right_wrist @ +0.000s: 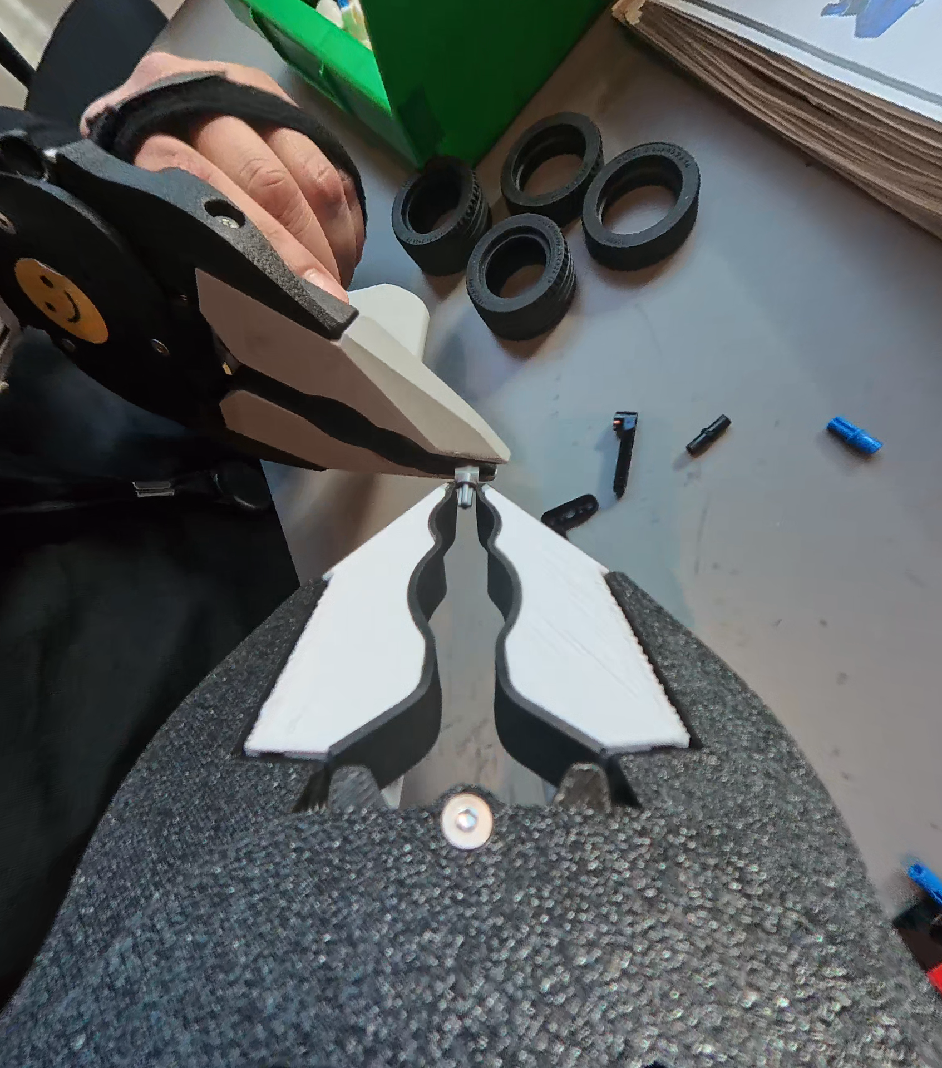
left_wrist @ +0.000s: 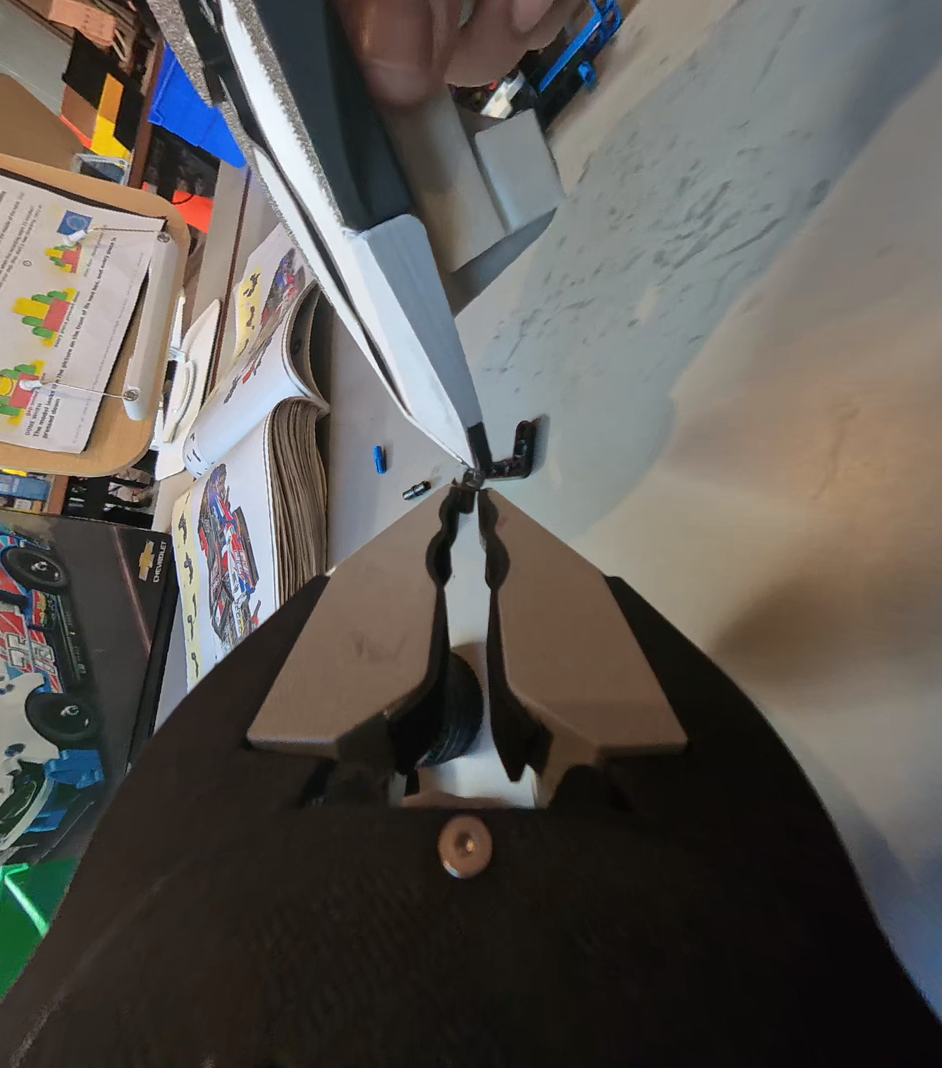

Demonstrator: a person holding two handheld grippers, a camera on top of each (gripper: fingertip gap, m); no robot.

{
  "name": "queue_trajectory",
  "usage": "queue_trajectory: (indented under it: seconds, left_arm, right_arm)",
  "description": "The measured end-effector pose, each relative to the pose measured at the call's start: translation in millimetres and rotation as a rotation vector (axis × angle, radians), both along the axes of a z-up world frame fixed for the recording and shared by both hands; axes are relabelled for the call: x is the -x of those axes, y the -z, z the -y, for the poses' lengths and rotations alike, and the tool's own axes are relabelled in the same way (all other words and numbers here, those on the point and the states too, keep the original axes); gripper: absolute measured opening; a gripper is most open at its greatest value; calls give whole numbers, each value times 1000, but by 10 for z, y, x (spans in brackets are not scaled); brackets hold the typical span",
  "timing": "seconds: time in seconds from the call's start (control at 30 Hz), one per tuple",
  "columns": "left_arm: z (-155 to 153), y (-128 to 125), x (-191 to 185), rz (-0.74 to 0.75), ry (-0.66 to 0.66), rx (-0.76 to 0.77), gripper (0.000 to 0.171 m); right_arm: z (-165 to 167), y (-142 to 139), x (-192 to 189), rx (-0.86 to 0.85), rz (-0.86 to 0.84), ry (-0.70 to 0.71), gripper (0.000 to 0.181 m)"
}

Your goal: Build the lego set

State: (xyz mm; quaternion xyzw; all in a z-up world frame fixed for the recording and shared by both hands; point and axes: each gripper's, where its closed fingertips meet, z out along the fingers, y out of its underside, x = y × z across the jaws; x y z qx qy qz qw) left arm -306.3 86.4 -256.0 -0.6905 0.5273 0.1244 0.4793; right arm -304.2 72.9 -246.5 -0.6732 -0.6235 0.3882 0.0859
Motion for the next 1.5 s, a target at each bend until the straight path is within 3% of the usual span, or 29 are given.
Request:
queue_trajectory:
  seconds: [0.37, 0.97, 1.13, 1.5]
  left_arm:
    - [-121, 6, 145, 205, -128, 95, 1]
    - [-198, -152, 279, 465, -173, 166, 1]
    - [-214, -187, 318, 498, -186, 160, 2]
    - [-142, -29, 278, 430, -184, 224, 2]
  right_arm:
    - [-144, -20, 159, 37, -56, 57, 5]
    - [-271, -263, 315, 46, -251, 117, 9]
    - [-320, -325, 271, 23, -290, 140, 13]
    - [-533, -102, -137, -142, -147, 226, 15]
